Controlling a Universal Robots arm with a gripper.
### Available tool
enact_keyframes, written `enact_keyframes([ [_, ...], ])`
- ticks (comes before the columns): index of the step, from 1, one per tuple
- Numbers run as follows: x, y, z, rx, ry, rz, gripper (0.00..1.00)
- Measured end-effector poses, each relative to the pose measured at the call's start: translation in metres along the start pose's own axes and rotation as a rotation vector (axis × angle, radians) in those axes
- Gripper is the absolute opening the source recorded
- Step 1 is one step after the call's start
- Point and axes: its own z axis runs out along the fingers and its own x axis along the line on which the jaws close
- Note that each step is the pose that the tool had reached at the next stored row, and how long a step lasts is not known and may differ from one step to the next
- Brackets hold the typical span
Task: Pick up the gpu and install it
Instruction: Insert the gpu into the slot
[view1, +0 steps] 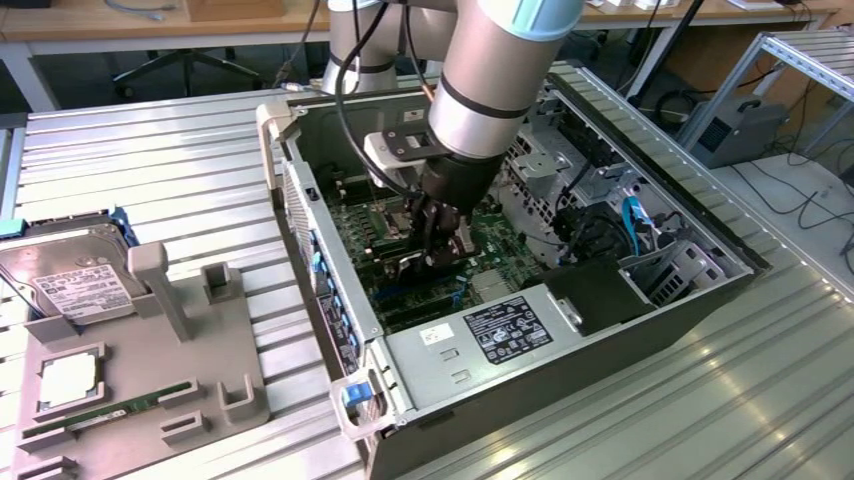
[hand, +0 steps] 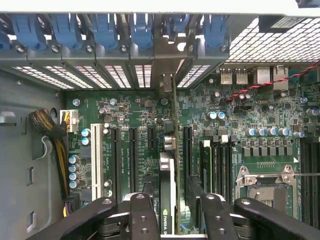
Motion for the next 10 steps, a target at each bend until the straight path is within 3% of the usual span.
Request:
enact_keyframes([
  [7,0.0,0.0,0.0,-0.0001,0.0001,0.0,0.38],
  [9,0.0,0.0,0.0,-0.0001,0.0,0.0,0.26],
  [10,0.0,0.0,0.0,-0.0001,0.0001,0.0,0.26],
])
